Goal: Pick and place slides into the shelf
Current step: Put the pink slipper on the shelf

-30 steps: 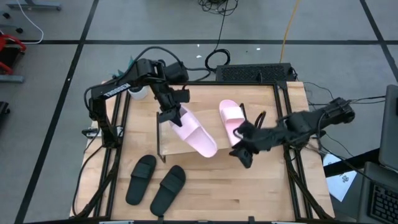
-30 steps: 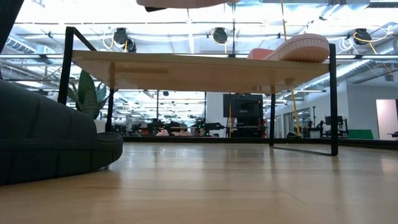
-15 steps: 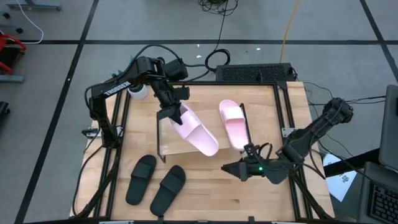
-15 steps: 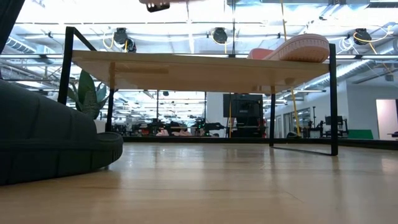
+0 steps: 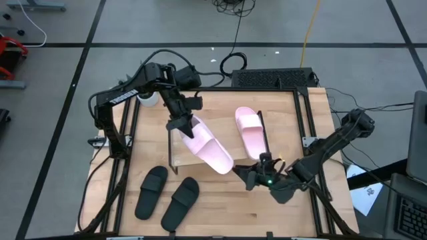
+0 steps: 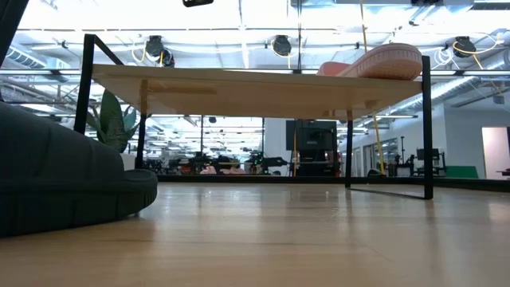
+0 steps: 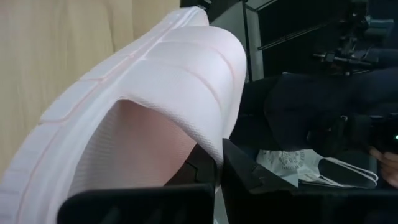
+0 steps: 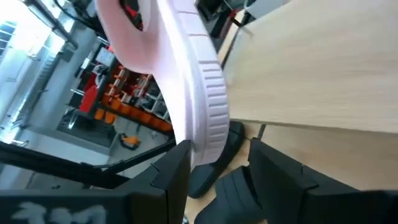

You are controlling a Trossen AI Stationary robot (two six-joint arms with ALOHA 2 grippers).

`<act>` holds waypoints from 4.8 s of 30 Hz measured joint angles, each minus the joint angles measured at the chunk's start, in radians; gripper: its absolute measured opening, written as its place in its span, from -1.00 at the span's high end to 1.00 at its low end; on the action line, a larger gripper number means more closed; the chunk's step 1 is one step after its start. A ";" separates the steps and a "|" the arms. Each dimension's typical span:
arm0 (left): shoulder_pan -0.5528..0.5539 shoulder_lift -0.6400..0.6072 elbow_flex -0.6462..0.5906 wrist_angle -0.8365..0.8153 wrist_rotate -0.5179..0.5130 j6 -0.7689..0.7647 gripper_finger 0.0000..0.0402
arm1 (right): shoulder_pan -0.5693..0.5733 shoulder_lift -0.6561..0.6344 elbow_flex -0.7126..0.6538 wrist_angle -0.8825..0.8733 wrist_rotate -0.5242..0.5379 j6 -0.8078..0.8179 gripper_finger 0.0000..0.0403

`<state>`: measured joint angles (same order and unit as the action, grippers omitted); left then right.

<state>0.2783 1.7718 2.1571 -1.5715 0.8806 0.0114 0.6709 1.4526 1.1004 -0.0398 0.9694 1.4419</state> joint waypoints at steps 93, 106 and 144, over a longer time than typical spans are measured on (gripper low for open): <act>-0.030 -0.071 0.001 0.016 0.017 -0.150 0.68 | -0.107 0.048 0.000 0.306 0.004 -0.304 0.69; -0.038 -0.169 0.001 0.129 0.061 -0.297 0.40 | -0.053 0.012 0.000 0.320 0.186 -0.332 0.70; -0.004 -0.395 -0.238 0.177 -0.778 -0.141 0.39 | 0.099 0.260 0.002 0.712 0.499 0.115 0.71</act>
<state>0.2747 1.3766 1.9192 -1.3940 0.1028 -0.1294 0.7700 1.7124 1.1019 0.6719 1.4683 1.5565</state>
